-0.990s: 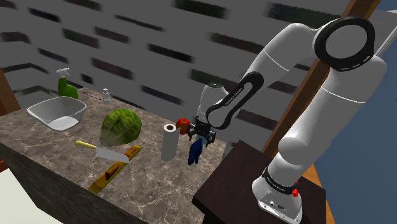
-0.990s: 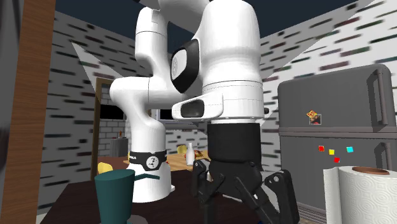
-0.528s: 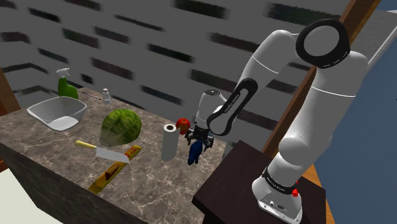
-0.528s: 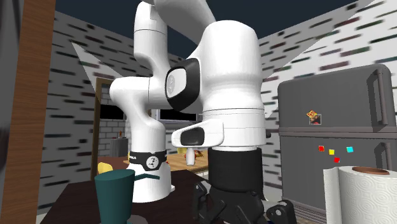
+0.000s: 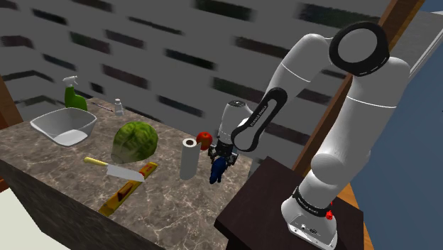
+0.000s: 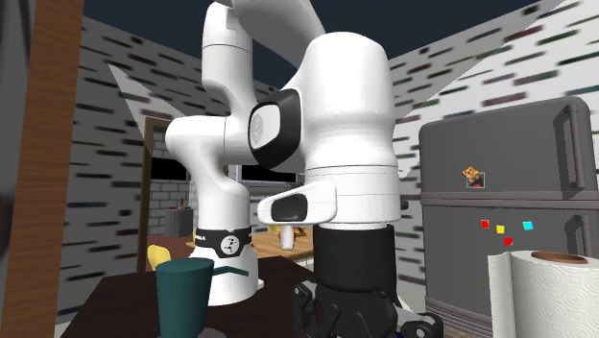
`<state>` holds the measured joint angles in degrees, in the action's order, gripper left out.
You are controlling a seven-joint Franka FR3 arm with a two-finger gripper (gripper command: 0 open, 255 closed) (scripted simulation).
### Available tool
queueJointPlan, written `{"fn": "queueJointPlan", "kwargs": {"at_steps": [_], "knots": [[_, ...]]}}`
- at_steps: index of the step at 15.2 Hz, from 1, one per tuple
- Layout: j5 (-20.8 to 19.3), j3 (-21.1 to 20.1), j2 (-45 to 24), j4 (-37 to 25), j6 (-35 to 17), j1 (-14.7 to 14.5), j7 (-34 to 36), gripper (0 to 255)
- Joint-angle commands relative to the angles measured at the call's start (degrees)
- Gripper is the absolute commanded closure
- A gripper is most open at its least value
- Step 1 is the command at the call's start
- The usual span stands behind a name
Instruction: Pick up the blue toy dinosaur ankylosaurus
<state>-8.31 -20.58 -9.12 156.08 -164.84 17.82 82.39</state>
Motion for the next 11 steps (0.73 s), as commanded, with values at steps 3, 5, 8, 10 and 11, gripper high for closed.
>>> {"fn": "queueJointPlan", "kwargs": {"at_steps": [3,5,8,10,11], "knots": [[-0.1,0.0,-0.1,-0.1,0.1,-0.1,0.1,255],[2.8,-1.7,2.1,0.3,1.8,0.9,-1.9,255],[7.0,-3.4,5.5,0.6,4.6,1.7,-4.9,255],[9.5,-4.1,7.7,0.7,6.5,1.8,-6.7,255],[10.6,-4.3,8.8,0.7,7.5,1.8,-7.5,255]]}}
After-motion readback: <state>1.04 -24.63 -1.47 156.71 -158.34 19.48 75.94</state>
